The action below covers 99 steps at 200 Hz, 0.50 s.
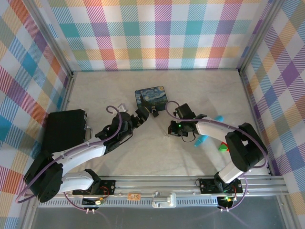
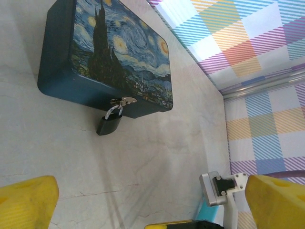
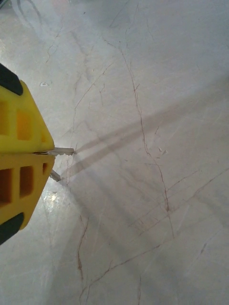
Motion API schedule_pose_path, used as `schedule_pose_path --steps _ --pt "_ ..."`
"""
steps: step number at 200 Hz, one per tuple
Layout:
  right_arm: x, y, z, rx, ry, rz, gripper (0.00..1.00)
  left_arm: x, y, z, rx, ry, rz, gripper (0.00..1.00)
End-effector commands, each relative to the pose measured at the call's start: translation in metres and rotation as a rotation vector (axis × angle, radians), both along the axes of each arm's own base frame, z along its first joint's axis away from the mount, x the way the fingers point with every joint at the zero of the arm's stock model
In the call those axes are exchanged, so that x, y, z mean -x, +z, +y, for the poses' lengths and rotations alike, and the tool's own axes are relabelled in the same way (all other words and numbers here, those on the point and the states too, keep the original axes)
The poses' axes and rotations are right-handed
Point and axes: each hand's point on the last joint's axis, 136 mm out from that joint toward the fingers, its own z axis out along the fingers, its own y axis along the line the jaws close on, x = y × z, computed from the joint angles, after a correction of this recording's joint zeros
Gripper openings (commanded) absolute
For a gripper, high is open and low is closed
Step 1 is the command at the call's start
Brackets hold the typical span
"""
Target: Unlock a padlock with a key
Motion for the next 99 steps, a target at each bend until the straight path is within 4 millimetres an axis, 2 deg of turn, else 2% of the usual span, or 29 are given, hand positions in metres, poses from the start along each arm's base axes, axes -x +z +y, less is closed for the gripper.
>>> schedule_pose_path --steps 1,17,32,64,99 --pt "0.017 -0.026 -0.036 0.181 -0.015 0.053 0.14 -0.001 0.015 0.001 -0.013 0.008 -0.031 1.00" --pt "0.017 -0.023 -0.047 0.234 -0.014 0.026 0.29 -0.002 0.015 0.001 -0.017 0.010 -0.031 1.00" --pt "0.017 -0.019 -0.051 0.265 0.002 0.001 0.38 -0.003 0.015 0.000 -0.019 0.009 -0.030 1.00" --pt "0.013 -0.010 -0.052 0.315 0.040 -0.046 0.44 -0.005 0.014 -0.002 -0.023 0.008 -0.028 1.00" --pt "0.018 -0.002 -0.031 0.338 0.117 -0.083 0.47 -0.005 0.012 0.001 -0.035 0.017 -0.023 1.00"
